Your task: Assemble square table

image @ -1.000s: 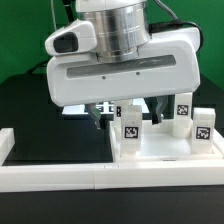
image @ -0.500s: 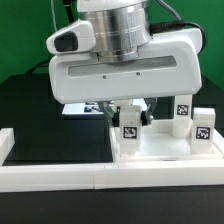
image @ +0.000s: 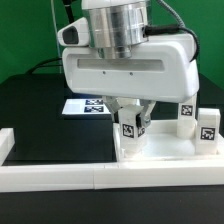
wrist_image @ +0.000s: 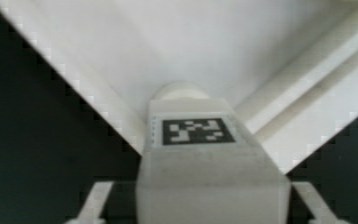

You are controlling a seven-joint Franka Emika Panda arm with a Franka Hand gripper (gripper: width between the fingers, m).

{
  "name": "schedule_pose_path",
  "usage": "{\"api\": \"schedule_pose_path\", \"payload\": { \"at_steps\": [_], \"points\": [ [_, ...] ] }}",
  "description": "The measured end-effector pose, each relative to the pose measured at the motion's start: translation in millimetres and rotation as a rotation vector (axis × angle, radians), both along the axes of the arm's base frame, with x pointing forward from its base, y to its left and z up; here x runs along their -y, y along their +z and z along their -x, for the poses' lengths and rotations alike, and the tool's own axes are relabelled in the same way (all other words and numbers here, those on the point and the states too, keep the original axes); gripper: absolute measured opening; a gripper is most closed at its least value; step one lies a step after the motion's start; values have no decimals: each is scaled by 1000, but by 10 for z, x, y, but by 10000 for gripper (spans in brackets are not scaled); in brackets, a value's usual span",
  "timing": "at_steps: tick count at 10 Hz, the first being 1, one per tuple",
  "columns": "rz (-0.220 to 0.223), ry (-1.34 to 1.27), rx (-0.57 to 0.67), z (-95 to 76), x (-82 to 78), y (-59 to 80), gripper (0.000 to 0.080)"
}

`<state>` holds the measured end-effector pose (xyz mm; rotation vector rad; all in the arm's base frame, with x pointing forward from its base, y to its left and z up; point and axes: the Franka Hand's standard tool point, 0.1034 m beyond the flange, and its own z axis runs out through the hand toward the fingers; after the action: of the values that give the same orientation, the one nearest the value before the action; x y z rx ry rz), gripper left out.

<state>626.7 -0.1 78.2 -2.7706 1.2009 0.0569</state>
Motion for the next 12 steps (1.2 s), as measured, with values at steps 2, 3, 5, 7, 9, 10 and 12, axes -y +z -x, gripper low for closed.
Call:
{"api": "schedule_pose_path", "payload": {
  "at_steps": [2,3,5,7,9,10,12],
  "points": [
    [4,-268,-2,-9,-34,-7,289],
    [-18,-431,-14,-10,-54,-14,290],
    [-43,-629,-20,-3,-69,-17,291],
    [-46,-699,-29,-5,-70,-16,291],
    [-41,-618,-19,-1,-78,-21,373],
    [-18,-466,1,1,-106,-21,373],
    [18,-213,40,10,-188,17,626]
  ]
}}
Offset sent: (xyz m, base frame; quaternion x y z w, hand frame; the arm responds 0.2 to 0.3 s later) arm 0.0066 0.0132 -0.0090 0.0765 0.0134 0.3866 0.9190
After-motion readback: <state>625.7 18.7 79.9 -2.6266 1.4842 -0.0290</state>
